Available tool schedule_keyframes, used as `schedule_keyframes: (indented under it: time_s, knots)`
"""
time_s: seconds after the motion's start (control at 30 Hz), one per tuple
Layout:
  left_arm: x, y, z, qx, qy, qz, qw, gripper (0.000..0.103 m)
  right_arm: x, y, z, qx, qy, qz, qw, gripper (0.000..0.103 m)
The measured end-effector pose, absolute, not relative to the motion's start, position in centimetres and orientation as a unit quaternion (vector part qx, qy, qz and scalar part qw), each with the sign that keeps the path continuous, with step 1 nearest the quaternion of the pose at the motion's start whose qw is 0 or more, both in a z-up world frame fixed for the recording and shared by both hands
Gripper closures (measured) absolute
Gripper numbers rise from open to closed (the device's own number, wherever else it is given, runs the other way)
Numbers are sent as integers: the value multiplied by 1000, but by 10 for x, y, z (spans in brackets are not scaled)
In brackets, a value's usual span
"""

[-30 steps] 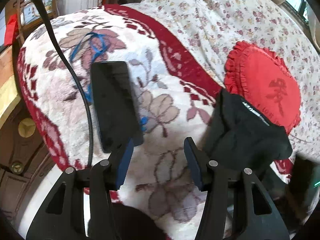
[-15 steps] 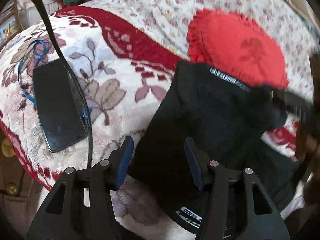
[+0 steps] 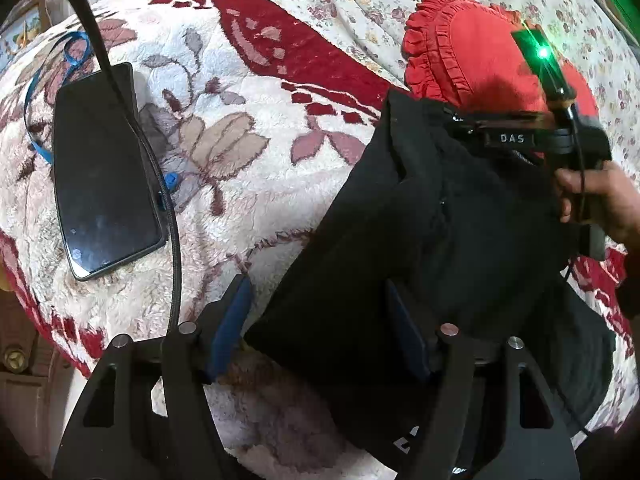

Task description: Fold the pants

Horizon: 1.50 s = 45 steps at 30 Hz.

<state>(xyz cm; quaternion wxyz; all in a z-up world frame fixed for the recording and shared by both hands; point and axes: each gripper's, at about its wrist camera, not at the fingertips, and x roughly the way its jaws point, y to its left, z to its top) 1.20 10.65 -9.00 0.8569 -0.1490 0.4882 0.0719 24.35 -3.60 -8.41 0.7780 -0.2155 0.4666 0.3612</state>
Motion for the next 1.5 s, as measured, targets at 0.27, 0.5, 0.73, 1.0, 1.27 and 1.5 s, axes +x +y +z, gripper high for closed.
schedule_keyframes:
  time_s: [0.27,0.5,0.73,1.0,1.27,1.5]
  knots:
    - [6,119,-81,-167,487,66,855,33,187,-69,-18,-143,428,370,812,86]
    - [-12,130,-59,-167,467,80,864,34,91,-91,44,-116,392,351,842,86]
    - [-35,168,-29,-205,430,113,872,34,14,-68,23,-64,429,384,815,85]
    - [-51,180,-4,-207,404,125,882,34,-31,12,-38,-84,473,407,777,81]
    - [-46,158,-10,-197,421,100,879,34,-12,-64,-34,49,491,414,765,51]
    - [-44,149,-30,-217,451,90,861,33,-4,-171,-9,64,470,327,817,50]
